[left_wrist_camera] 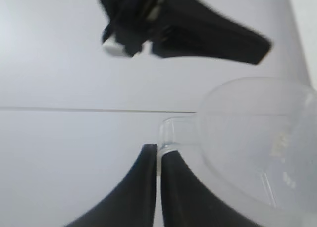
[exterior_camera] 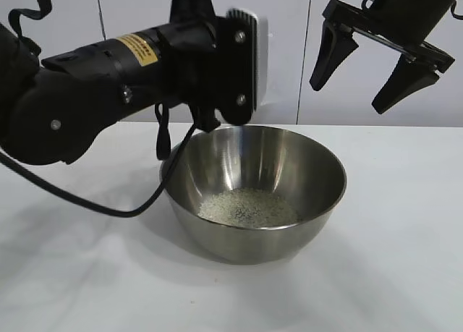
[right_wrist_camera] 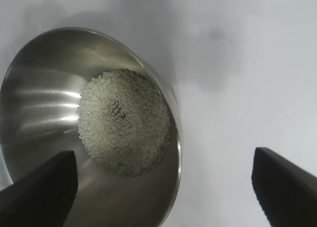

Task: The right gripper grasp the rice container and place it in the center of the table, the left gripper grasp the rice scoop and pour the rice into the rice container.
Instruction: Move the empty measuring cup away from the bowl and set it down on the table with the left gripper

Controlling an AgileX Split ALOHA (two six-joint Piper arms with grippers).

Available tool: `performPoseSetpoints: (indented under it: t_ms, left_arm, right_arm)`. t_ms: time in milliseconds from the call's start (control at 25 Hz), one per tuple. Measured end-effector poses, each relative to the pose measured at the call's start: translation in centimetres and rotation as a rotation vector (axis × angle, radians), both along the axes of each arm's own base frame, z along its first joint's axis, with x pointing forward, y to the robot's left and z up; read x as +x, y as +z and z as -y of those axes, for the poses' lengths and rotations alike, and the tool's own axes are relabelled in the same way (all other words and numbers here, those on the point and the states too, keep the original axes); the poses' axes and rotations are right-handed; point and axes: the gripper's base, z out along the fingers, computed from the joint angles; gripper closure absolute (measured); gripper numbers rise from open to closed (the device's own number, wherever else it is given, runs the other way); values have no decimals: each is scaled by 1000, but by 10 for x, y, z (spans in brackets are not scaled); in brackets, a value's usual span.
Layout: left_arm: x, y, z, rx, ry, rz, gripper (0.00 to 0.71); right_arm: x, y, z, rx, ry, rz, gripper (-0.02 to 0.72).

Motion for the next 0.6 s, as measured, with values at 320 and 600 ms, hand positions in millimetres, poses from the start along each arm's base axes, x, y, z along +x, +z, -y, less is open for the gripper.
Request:
performPoseSetpoints:
  t_ms: [320,600]
  left_arm:
    - [3,47,-41,-759,204,-268,700]
    - [-11,63,-68,-1185,195,-375,700]
  right_arm:
    - [0,1,-3,34,-7,-3,42]
    - [0,1,-3,36,-8,-3,42]
